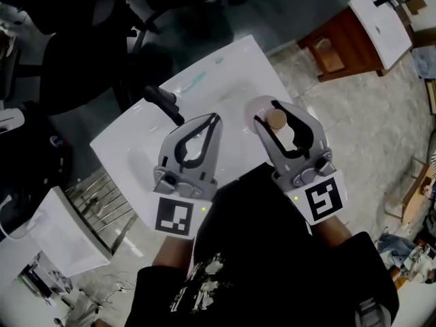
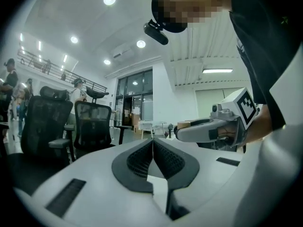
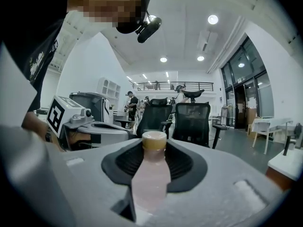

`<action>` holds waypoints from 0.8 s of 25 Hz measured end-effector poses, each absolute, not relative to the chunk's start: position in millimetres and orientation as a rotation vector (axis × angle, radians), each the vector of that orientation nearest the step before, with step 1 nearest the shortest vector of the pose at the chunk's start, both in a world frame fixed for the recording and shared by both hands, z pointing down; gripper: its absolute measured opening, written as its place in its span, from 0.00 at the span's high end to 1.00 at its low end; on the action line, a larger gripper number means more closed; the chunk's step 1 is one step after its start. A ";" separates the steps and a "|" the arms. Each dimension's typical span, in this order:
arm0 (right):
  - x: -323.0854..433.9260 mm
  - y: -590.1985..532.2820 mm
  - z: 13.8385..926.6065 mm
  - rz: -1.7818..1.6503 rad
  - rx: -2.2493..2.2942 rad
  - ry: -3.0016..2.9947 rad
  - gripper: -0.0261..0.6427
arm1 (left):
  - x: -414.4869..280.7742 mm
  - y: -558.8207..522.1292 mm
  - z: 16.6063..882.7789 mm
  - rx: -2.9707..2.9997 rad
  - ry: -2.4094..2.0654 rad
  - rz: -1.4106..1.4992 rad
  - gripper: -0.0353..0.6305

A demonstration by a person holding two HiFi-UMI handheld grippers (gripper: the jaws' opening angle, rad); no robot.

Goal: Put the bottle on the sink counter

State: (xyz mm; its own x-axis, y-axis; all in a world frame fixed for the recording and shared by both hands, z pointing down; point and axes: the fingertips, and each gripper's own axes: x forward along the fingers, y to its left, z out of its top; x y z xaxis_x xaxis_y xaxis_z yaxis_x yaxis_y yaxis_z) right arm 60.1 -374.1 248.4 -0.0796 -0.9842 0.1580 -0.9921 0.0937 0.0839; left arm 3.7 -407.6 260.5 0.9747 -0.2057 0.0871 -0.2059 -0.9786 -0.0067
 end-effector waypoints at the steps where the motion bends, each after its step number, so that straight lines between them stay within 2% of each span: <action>1: 62.5 -380.2 250.6 0.080 1.999 -2.183 0.76 | 8.9 -411.3 264.8 3.098 -0.305 0.145 0.92; 8: 90.7 -404.3 278.6 0.150 1.973 -2.176 0.76 | 35.5 -427.2 297.9 3.051 -0.252 0.235 0.92; 20: 135.0 -458.2 346.9 0.187 1.738 -2.357 0.76 | 70.3 -468.4 343.2 3.020 -0.555 0.275 0.92</action>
State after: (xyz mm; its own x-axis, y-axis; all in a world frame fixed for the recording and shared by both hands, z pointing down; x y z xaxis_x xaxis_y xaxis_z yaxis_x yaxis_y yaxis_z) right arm 135.0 -458.2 346.9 -0.2843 -0.9282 0.2401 -0.9545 0.2976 0.0203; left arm 70.3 -468.4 343.2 0.9195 -0.3470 0.1849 -0.3574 -0.9336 0.0253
